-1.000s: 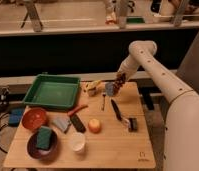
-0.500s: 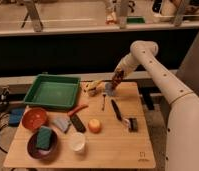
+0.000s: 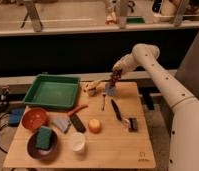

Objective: Place grapes in plastic cup

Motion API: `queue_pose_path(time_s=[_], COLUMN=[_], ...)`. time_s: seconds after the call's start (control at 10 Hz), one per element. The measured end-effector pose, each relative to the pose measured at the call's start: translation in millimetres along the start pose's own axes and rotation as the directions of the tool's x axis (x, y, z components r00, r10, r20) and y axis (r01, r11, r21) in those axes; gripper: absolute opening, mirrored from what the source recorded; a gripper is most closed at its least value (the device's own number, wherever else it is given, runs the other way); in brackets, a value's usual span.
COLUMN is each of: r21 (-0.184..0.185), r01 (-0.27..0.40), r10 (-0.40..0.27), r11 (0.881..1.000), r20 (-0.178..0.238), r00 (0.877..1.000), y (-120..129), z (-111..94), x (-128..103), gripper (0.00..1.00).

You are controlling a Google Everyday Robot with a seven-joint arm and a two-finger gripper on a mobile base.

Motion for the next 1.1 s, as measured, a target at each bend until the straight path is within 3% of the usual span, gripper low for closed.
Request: queue_pose_path(time_s=[0.4,0.7,1.1], r21=[0.09,0.116,0.113], r01=[0.094,0.151,0.184], r10=[-0.087,-0.138,-0.165], r11=[0.991,0.982,0.976], r20=[-0.08,-0.113,-0.159], r00=[0.993,0.984,0.973], y=[-7,-10,-7], z=[3,10,19], x=[4,5,8], gripper=[0.0,0.0,0.0])
